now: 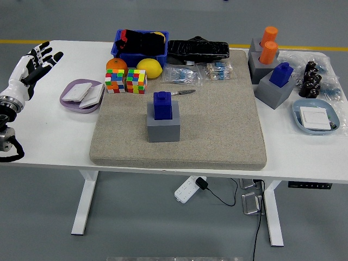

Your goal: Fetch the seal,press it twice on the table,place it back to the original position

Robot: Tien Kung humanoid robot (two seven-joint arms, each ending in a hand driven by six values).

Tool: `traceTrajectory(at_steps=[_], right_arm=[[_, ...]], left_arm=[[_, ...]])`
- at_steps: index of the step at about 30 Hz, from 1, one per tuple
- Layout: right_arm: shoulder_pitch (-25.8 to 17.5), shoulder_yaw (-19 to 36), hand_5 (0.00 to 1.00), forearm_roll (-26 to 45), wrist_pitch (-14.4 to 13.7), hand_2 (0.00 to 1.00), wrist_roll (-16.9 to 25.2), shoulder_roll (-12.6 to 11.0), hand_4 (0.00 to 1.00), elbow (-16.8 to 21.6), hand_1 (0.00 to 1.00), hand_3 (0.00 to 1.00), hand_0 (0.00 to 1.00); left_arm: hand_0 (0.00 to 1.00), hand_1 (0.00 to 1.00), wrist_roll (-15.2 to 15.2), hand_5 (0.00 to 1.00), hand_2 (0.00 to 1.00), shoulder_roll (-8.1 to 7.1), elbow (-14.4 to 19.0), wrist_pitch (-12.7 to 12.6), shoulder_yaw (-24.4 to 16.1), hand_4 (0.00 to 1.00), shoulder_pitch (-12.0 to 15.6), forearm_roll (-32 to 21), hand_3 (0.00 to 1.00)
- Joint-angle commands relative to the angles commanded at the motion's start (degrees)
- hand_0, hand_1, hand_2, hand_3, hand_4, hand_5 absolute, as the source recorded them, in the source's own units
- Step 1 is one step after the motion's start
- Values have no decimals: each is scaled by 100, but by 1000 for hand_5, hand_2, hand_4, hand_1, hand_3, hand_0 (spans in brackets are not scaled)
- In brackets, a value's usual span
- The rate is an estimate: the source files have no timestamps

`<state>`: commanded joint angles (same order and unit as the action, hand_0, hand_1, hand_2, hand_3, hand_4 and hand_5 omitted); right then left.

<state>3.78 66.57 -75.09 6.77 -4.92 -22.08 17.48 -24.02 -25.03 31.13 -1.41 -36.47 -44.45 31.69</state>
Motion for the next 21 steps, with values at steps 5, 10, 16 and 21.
traceTrajectory(at_steps=[5,10,16,21], right_arm=[[-6,3,577,2,1,675,-1,-4,820,-5,672,684,775],[-10,8,577,2,0,675,-4,10,819,-9,672,683,774],[-7,20,577,4,-5,675,-2,-1,819,-6,672,682,774],[-8,20,577,2,-4,675,-2,0,818,-7,672,682,774]], left_arm=[[984,951,6,577,955,2,4,2,-7,983,-3,5,959],[983,950,8,578,952,-5,2,0,4,979,-2,-2,958],[983,949,5,578,950,-7,8,-2,3,979,-14,-1,958],[983,949,6,580,949,-15,11,-2,4,976,-16,-1,958]])
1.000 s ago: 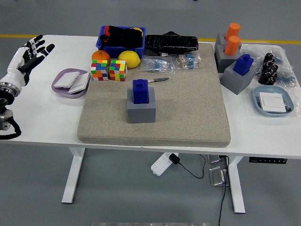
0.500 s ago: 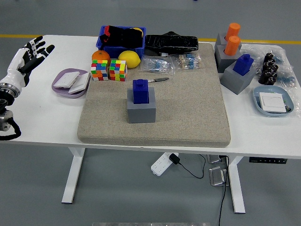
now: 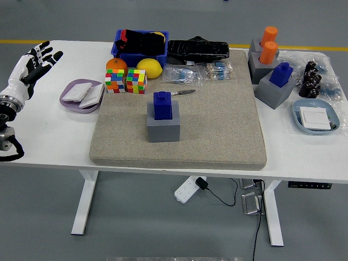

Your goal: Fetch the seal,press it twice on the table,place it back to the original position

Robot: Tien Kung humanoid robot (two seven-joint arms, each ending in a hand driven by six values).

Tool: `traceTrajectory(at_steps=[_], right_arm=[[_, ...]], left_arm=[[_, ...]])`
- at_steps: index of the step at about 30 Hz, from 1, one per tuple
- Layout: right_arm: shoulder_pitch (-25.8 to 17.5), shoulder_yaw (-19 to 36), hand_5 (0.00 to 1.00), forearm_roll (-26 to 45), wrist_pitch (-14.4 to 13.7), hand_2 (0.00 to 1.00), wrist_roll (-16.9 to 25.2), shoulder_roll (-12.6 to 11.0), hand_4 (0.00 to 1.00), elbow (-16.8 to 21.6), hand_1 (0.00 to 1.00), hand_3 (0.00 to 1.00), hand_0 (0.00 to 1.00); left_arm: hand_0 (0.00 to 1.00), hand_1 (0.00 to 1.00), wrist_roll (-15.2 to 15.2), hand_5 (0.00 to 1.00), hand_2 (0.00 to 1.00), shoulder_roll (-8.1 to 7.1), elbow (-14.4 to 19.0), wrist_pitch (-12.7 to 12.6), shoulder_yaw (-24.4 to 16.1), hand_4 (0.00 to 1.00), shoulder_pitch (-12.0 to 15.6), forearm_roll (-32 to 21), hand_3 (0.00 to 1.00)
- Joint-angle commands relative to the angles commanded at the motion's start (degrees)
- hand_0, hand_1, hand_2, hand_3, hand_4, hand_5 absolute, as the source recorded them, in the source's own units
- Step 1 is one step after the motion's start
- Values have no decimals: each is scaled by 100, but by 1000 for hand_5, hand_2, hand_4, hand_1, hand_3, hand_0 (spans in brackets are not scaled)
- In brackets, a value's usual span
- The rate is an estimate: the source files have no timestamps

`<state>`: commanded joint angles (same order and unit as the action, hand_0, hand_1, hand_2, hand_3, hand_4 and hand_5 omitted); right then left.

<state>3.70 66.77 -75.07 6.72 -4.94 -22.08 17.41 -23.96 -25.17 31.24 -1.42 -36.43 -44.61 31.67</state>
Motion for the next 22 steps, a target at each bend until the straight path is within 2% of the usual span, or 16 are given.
traceTrajectory(at_steps=[22], right_arm=[[8,-82,577,34,1,675,7,-30,816,4,672,682,773]], left_arm=[[981,947,-11,583,948,-6,24,-2,63,967,-13,-10,956]])
